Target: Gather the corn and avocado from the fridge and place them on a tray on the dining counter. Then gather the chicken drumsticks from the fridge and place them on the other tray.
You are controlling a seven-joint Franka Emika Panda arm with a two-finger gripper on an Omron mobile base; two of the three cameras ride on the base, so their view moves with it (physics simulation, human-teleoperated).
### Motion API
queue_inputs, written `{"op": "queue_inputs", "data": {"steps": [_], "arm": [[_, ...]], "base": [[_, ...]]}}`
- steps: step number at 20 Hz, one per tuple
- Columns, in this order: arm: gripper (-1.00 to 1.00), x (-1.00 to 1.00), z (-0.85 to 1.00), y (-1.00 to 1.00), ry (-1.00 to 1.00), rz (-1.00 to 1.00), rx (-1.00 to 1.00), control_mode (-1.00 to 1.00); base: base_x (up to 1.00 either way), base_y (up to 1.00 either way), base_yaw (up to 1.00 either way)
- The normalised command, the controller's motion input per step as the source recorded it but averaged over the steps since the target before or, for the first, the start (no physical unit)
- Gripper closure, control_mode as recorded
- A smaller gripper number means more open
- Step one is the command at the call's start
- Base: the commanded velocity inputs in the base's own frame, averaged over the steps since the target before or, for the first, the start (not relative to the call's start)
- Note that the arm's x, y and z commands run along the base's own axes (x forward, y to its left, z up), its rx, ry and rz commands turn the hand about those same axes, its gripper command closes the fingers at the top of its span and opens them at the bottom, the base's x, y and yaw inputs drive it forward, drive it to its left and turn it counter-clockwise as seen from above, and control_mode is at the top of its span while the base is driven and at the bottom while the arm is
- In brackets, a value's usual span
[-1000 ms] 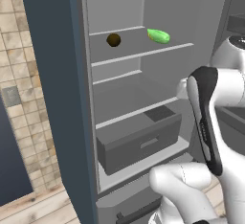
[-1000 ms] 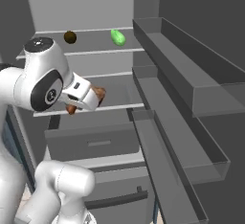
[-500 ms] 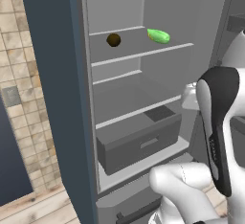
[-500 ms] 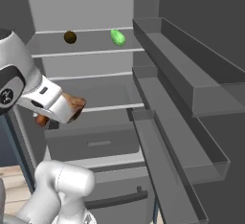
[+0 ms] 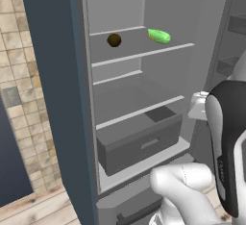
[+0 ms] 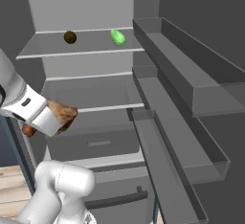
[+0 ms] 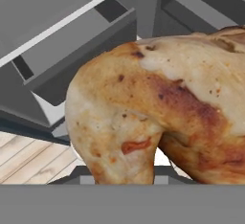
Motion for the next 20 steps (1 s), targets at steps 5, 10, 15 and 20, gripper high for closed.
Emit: {"op": "queue_inputs", "data": {"steps": [5, 10, 15, 20], "arm": [[1.00, -0.20, 0.00, -0.03, -0.03, -0.01, 0.00, -1.00], [1.00, -0.26, -0.01, -0.02, -0.04, -0.02, 0.00, 1.00], [1.00, 0.00, 0.00, 0.00, 0.00, 0.00, 0.00, 1.00], [1.00, 0.00, 0.00, 0.00, 0.00, 0.00, 0.00, 1.00]], "base": [[0.00, 0.00, 0.00], [-0.48, 0.00, -0.04], [-0.83, 0.00, -0.08], [-0.81, 0.20, -0.06]]}}
